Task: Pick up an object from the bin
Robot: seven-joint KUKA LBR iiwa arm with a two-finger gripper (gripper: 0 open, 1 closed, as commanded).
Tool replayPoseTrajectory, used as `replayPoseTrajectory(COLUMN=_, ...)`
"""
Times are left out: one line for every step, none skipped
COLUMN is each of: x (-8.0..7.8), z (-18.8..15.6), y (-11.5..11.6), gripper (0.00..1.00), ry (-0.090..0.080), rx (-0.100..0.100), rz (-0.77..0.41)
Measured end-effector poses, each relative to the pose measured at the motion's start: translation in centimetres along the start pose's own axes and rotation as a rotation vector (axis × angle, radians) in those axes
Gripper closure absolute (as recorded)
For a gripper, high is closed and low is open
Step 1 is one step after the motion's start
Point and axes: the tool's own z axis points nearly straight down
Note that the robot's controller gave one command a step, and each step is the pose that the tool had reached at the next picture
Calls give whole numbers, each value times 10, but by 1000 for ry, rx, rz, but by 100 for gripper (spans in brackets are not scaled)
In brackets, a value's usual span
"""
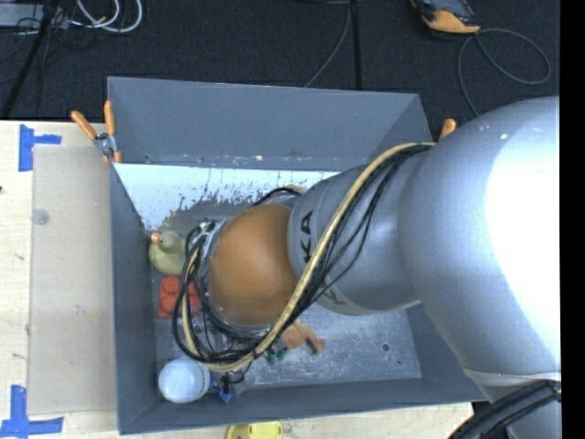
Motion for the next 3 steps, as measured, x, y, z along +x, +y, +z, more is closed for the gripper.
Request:
replayPoseTrajectory(x=2, z=-31, y=2, gripper=0, ry=11, rx=-3, rz=-9)
replayPoseTrajectory(x=-2, z=-73, y=-1, gripper=0, ry=3, rx=-1, rz=-2)
replayPoseTrajectory(x=2, z=-21, y=21, gripper=0, ry=8, rx=-3, rz=-197)
